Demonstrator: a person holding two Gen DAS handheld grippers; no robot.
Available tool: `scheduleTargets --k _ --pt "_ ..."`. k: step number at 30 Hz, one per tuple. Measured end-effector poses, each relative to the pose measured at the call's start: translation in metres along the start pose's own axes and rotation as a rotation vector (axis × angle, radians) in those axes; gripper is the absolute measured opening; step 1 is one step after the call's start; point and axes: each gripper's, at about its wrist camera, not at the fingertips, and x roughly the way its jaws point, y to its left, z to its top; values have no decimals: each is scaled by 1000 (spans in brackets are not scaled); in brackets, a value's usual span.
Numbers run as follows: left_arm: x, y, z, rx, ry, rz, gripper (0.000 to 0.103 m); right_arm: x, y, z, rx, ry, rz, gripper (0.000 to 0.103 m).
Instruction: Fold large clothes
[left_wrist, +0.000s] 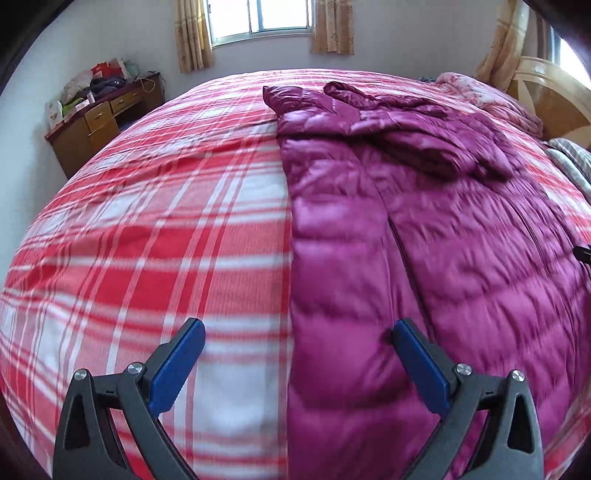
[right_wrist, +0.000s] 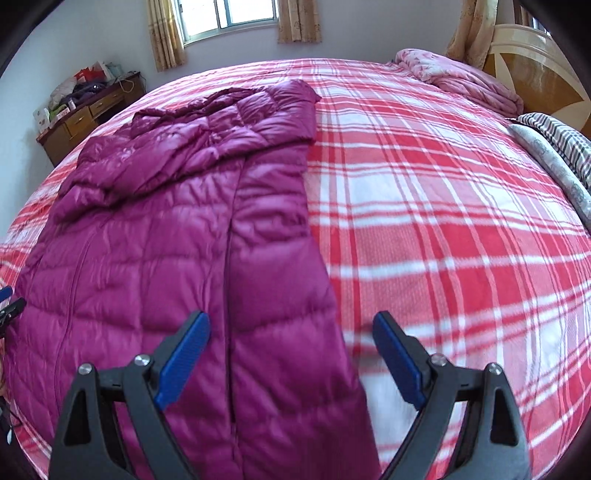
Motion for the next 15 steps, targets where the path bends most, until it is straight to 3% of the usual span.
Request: scheduleTargets --k 10,13,15 --pt "-24 1 -37 3 14 -65 102 -30 -2 -57 6 25 12 87" --pt "-30 -3 -44 10 26 -109 102 -38 -2 -69 11 32 25 79" --pt "-33 -5 -49 18 32 -135 102 -41 -2 -76 14 37 36 68"
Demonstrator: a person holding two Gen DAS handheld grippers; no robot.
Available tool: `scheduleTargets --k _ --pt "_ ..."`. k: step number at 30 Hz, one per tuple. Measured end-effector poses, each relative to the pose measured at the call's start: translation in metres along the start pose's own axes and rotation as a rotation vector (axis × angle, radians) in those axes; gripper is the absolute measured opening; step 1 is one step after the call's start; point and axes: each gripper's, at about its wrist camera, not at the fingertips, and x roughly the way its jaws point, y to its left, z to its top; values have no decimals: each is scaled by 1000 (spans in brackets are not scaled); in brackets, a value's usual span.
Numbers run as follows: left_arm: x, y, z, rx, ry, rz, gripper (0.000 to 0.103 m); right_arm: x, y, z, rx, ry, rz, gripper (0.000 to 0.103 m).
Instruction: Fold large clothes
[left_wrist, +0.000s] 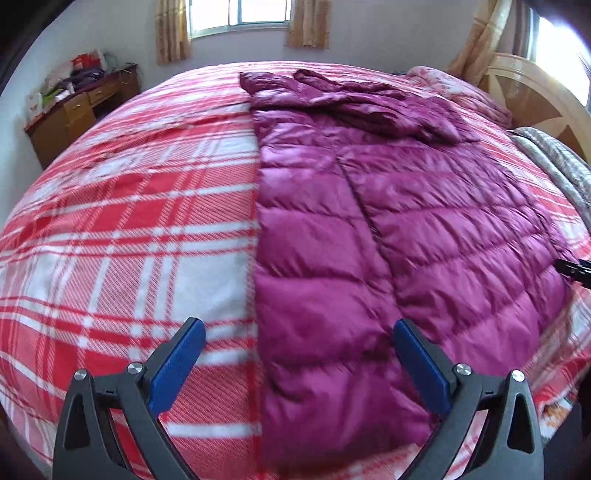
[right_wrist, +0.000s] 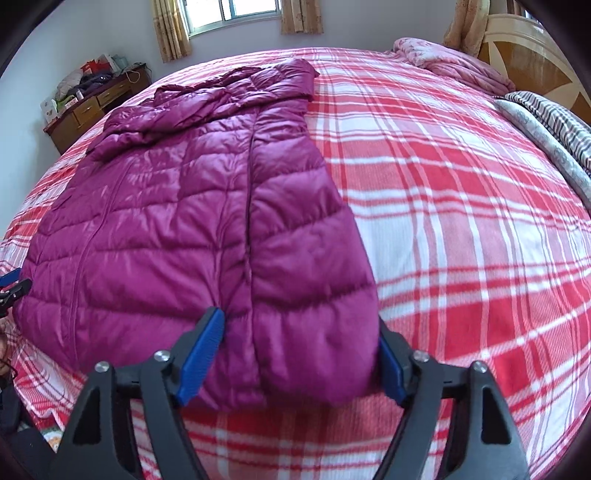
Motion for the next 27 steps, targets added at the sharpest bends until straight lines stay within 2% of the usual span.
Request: scheduleTargets --k 1,2,3,4,5,6,7,9,12,14,18,20,23,27 --pt "-1 -2 -2 7 1 -9 97 -2 1 -3 -3 2 9 64" --pt "-4 -4 -5 20 -1 -15 92 -3 1 -5 -5 1 19 53" --pt "-6 -7 -7 34 -7 -11 72 -6 1 -7 -1 1 39 37" --pt "-9 -10 -8 50 -12 -13 50 -8 0 -8 18 2 91 28" --pt "-12 -12 -8 63 -14 -31 38 -10 -1 -9 34 -3 120 18" --pt "-14 -12 -8 65 -13 -50 19 -12 0 -9 46 -9 139 15" --pt "-18 -12 -8 62 -18 -60 14 -16 2 -10 43 -22 141 14" --pt "-27 -12 -5 69 -47 -68 9 -25 6 -11 39 -48 150 13" --pt "-53 -6 1 62 -106 -102 6 -52 7 -12 50 -107 212 12" --pt "-78 3 7 29 -145 -163 5 -77 7 -12 57 -154 258 12" --pt "-140 20 16 2 -276 -266 5 -133 7 -11 71 -261 347 12" --pt "-164 27 20 -12 -319 -331 5 -161 7 -12 76 -319 373 12" --pt "-202 31 26 -23 -405 -390 5 -201 10 -9 75 -411 411 12" --pt "-237 28 37 4 -496 -395 5 -245 19 -2 54 -537 437 12"
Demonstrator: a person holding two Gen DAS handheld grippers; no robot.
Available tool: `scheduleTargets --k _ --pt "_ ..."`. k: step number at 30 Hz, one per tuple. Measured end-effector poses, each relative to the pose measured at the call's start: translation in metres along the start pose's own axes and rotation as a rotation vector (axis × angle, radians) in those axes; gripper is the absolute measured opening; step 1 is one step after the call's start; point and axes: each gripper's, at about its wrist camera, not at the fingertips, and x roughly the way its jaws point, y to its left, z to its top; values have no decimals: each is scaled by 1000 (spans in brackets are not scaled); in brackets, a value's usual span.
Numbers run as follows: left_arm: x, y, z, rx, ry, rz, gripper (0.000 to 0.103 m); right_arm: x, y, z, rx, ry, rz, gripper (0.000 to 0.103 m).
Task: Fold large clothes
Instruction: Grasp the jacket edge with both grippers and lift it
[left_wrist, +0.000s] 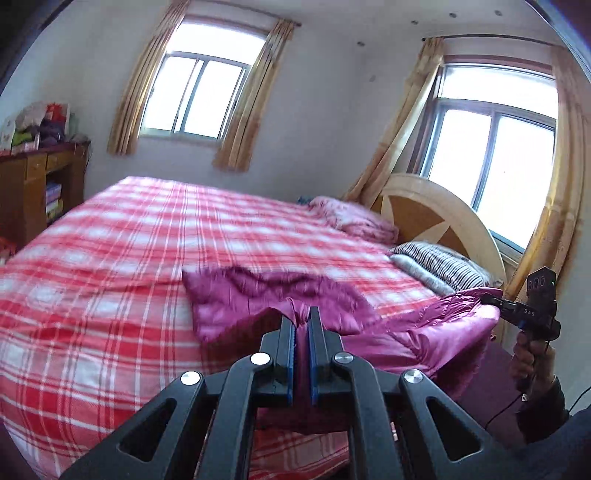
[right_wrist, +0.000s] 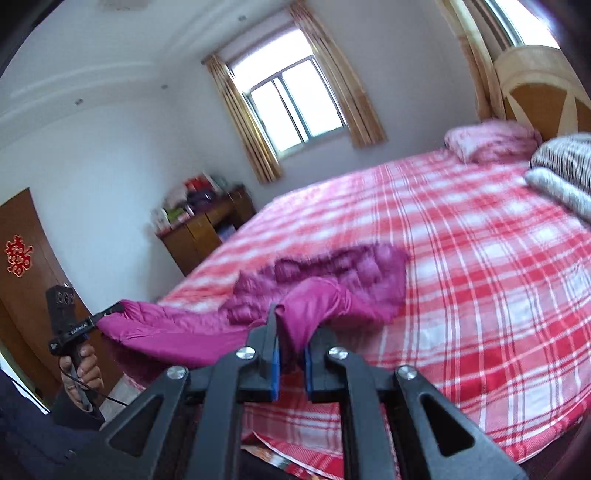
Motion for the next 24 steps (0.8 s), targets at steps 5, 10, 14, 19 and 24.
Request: scheduleTargets --k 5,10,14,19,24 --pt "40 18 18 -8 27 13 5 33 -9 21 5 -21 -30 12" --pt "123 62 36 -76 122 53 5 92 -35 44 69 4 -53 12" --pt "179 87 38 -93 174 98 6 149 -52 61 91 23 -112 12" --pt "243 124 34 -141 237 149 7 219 -92 66 165 85 -186 12" --pt "291 160 22 -238 313 185 9 270 -122 62 193 147 -235 12"
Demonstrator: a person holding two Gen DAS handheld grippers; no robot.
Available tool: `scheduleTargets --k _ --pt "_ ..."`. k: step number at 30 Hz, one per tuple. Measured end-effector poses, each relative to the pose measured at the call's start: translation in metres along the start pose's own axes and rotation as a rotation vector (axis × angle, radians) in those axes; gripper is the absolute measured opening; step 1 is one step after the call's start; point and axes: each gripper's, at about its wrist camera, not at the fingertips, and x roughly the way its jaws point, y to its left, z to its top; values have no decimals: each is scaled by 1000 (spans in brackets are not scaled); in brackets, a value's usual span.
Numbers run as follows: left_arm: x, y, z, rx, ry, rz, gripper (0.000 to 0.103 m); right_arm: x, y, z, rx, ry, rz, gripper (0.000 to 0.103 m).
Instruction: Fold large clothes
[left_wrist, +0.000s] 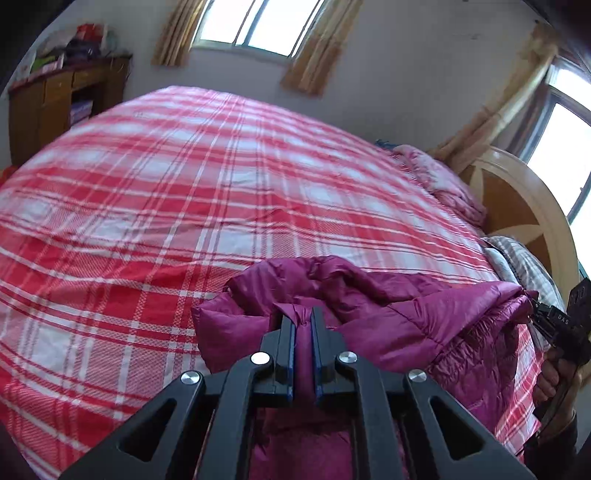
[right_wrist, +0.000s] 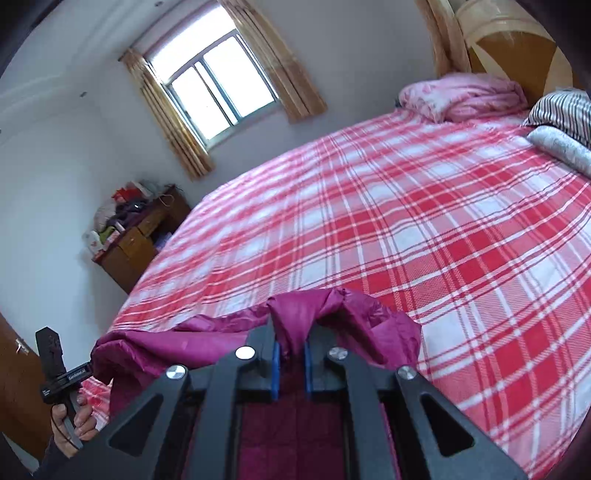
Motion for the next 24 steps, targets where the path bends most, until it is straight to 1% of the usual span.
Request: scheduleTargets --k 2,3,5,6,8,9,10,11,12,13,14,15,16,18,19,20,21,22,23,24 --pt "12 9 4 -48 37 -14 10 16 -6 0 2 7 -29 12" --pt "13 16 5 -83 37 -27 11 24 -10 0 6 15 -36 12" --pt "3 24 7 -125 10 -54 11 33 -15 -3 3 29 -59 12" --pt "-4 29 7 -137 -12 -55 14 38 -16 -3 1 35 -68 12" --pt "-22 35 9 -140 -76 13 27 46 -20 -5 -4 55 -81 14" --pt "-31 36 8 -133 -112 60 44 48 -21 -5 -6 61 -84 18" --pt "-39 32 8 -121 -152 95 59 51 -20 -3 -6 59 -89 21" --pt "-44 27 8 -106 -185 108 64 56 -19 -2 -11 58 -96 23" --pt "-48 13 8 -64 -215 126 67 61 -17 -2 -24 60 -101 23" --pt "-48 -2 8 -13 -231 148 67 64 -11 0 -59 59 -113 23" --pt "-46 -25 8 64 -251 173 67 70 -7 0 -81 56 -127 23" --pt "-46 -47 5 134 -263 188 71 73 -4 0 -98 56 -145 23" --pt "-42 -67 3 193 -270 193 76 77 -3 0 -103 63 -159 23" --pt "-28 -92 -3 259 -269 198 82 84 -2 2 -102 71 -184 26" --pt "-16 -107 -8 300 -259 219 82 86 -2 3 -97 74 -198 31" --pt "-4 -114 -11 331 -250 248 82 86 -3 5 -90 71 -205 42" --pt "10 -119 -15 355 -242 288 82 82 -2 5 -73 53 -210 54" --pt "23 -122 -19 372 -235 332 82 77 -2 5 -55 27 -217 61" --pt "37 -122 -22 386 -228 376 82 69 1 4 -40 -12 -233 78" --pt "49 -120 -24 383 -215 416 82 61 6 2 -43 -49 -234 86"
